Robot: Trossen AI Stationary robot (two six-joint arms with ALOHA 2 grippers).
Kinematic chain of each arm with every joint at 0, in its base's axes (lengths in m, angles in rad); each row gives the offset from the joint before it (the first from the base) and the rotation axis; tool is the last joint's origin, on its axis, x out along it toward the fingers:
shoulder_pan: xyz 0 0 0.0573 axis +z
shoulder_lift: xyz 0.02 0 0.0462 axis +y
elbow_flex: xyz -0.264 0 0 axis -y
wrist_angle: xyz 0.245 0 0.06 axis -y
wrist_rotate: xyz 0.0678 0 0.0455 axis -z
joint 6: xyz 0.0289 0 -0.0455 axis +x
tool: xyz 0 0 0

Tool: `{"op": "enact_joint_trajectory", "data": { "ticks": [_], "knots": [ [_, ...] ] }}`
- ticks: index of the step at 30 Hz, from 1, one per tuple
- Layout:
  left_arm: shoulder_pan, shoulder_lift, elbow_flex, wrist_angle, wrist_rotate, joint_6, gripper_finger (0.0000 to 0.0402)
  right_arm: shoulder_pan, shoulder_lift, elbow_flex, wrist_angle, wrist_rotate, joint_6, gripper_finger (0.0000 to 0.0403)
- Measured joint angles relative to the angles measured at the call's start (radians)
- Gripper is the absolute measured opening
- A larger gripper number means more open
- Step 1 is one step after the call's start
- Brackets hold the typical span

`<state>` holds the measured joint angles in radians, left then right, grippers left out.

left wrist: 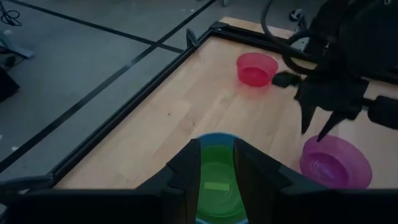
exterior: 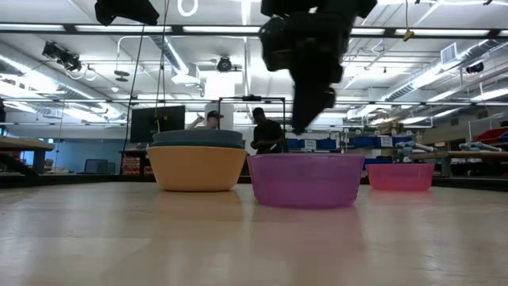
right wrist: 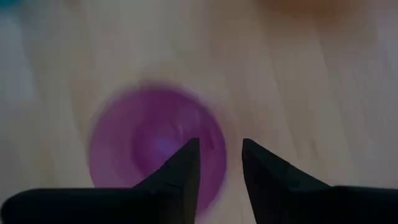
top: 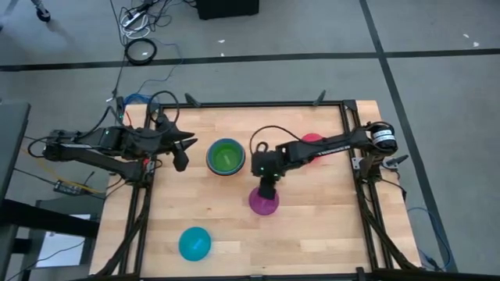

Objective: Nest bowls inside each other
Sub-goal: Stack the violet bowl on top of the light green bowl

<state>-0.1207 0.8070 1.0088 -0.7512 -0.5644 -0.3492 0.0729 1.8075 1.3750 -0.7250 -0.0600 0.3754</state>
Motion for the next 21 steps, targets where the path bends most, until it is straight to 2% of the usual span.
{"op": "enact_joint_trajectory", "data": {
  "ticks": [4,13,21],
  "knots": [
    [0.0,0.0,0.0,-0.002,0.0,-0.003,0.0103,0.02,-0.002,0.0,-0.109,0.002,0.04,0.0124],
    [0.0,0.0,0.0,-0.003,0.0,-0.003,0.0103,0.052,0.004,-0.002,-0.116,0.057,0.093,0.0157],
    [0.0,0.0,0.0,-0.003,0.0,-0.003,0.0103,0.059,0.006,-0.095,-0.009,0.066,0.145,0.0158]
  ]
}}
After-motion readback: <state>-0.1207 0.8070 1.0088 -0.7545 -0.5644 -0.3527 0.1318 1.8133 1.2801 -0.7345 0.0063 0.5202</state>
